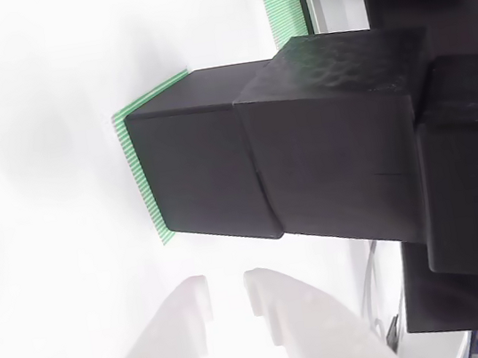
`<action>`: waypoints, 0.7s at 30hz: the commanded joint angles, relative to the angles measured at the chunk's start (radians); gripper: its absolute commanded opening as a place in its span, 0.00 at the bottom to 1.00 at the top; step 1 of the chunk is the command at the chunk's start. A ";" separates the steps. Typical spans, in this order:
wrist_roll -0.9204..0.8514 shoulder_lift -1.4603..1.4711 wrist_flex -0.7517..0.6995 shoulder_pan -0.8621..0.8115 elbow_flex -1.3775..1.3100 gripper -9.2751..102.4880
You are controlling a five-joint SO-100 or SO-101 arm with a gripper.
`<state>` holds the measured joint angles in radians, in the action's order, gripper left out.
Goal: Stack 3 Blocks on the chosen place.
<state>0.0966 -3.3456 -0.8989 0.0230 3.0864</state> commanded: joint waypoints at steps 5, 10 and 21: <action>-0.002 -0.091 -0.021 -0.008 0.031 0.09; -0.008 -0.091 -0.023 0.003 0.031 0.08; -0.002 -0.091 -0.023 -0.003 0.031 0.08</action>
<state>0.0936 -3.4192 -0.9158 0.0215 3.0971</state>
